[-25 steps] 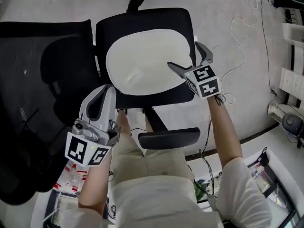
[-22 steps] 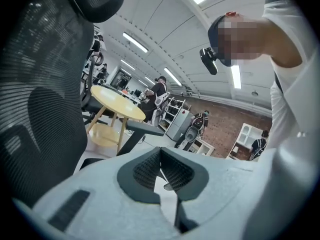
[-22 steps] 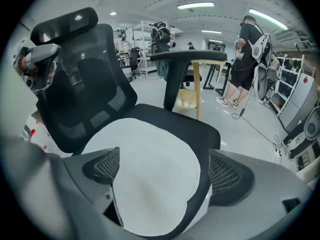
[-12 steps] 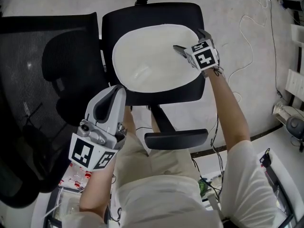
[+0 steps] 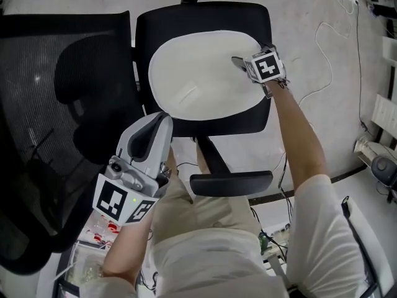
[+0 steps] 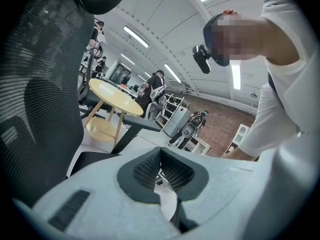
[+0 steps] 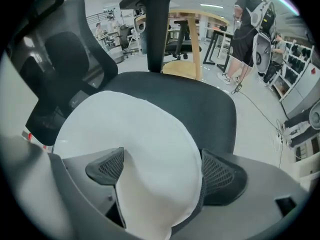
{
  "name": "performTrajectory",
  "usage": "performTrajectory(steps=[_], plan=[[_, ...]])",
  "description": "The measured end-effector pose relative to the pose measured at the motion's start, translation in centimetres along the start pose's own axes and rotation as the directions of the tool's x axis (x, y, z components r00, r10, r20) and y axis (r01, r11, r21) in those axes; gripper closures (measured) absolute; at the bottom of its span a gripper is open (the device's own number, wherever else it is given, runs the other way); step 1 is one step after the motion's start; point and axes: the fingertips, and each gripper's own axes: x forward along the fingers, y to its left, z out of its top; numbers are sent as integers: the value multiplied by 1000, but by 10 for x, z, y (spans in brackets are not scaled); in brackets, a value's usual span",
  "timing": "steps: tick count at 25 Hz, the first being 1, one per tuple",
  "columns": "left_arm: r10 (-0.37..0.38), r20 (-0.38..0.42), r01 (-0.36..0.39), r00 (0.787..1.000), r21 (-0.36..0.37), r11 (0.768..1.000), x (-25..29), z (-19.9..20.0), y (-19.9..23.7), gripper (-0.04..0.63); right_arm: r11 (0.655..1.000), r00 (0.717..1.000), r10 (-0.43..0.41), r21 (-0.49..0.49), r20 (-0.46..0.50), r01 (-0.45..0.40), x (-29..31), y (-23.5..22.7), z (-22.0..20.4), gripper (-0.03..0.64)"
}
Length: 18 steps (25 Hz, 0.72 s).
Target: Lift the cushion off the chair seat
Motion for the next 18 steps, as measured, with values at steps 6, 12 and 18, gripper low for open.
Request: performTrajectory(steps=[6, 12, 18], plan=[[3, 4, -3, 1000, -24, 1000, -1, -4, 1, 578, 1000, 999, 11, 3, -30, -11, 2, 0, 1, 155], [3, 20, -2, 1000, -17, 1000, -2, 0, 1, 578, 1000, 999, 12, 8, -49, -12, -1, 2, -1, 195], [19, 28, -19, 999, -18, 1000, -8, 2, 5, 578, 1000, 998, 5, 0, -63, -5, -6, 15, -1, 337]])
